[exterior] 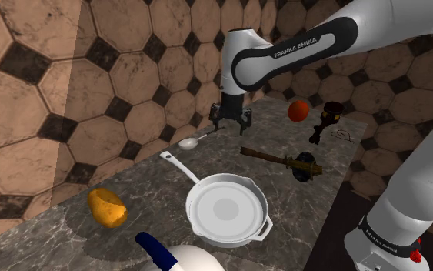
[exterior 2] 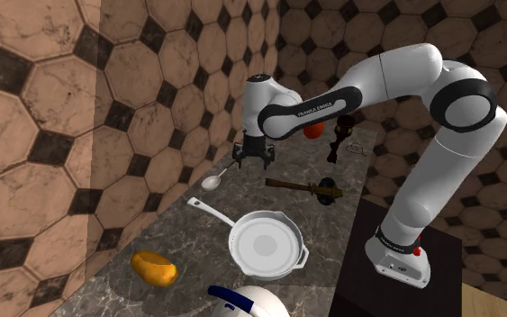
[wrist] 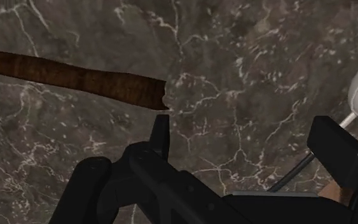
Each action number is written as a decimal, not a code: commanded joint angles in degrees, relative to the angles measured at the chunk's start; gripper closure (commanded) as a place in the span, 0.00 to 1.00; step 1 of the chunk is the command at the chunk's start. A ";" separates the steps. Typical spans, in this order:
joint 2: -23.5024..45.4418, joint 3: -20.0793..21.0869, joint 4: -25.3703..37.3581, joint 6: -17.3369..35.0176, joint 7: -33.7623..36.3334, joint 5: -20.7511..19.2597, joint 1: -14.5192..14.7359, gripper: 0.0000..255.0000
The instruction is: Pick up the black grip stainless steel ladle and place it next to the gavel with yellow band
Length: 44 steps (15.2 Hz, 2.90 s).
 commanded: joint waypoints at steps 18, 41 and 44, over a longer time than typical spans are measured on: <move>27.63 -3.82 21.67 6.89 31.43 -11.39 3.62 0.00; 26.12 -3.44 23.46 3.68 30.95 -10.62 3.42 1.00; 25.33 -3.25 24.71 1.70 30.70 -10.21 3.34 1.00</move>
